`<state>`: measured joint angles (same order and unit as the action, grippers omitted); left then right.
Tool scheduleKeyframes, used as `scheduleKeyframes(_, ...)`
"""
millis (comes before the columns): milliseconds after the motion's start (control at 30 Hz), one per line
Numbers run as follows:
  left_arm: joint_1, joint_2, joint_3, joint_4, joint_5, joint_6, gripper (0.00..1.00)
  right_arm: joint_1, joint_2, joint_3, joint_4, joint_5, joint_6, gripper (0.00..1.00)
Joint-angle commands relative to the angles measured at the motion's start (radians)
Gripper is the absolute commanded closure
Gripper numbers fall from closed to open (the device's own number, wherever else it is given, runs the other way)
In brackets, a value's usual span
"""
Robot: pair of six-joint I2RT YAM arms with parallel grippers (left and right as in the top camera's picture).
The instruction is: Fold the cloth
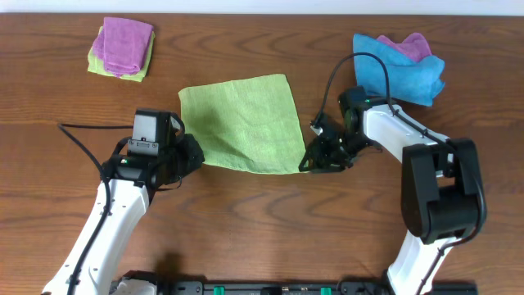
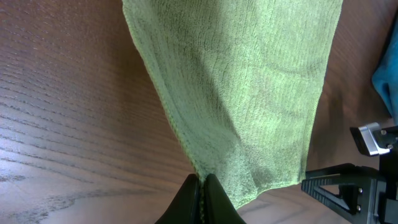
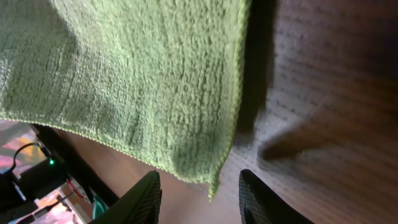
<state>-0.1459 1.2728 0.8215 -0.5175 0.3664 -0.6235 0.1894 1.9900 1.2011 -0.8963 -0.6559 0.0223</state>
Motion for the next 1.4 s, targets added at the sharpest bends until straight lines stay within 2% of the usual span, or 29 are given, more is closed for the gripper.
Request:
scheduleKeyframes(0,0.002,-0.013,0.010,-0.003,-0.006,0.018,0.94,0.008,0.023,-0.005,0.011,0.003,0.026,0.60)
scheduleKeyframes(200,0.002,-0.013,0.010,-0.003,-0.006,0.018,0.94,0.018,0.040,-0.005,0.019,0.004,0.034,0.61)
scheduleKeyframes(467,0.002,-0.013,0.010,-0.003,-0.006,0.018,0.94,0.021,0.051,-0.005,0.047,0.005,0.057,0.67)
scheduleKeyframes(533,0.002,-0.013,0.010,-0.003,-0.006,0.018,0.94,0.022,0.051,-0.005,0.052,0.005,0.069,0.76)
scheduleKeyframes(600,0.002,-0.013,0.010,-0.003,-0.007,0.018,0.94,0.021,0.051,-0.005,0.051,0.005,0.077,0.94)
scheduleKeyframes(633,0.002,-0.013,0.010,-0.003,-0.007,0.018,0.94,0.021,0.051,-0.005,0.050,0.004,0.084,0.98)
scheduleKeyframes(833,0.002,-0.013,0.010,0.002,-0.035,0.018,0.94,0.021,0.050,0.039,-0.022,-0.054,0.095,0.98)
scheduleKeyframes(1100,0.051,-0.013,0.010,0.010,-0.063,0.018,0.94,0.021,0.027,0.255,-0.145,-0.080,0.082,0.98)
scheduleKeyframes(1367,0.137,0.022,0.010,0.142,-0.063,0.018,0.94,0.022,0.027,0.322,-0.016,-0.074,0.150,0.98)
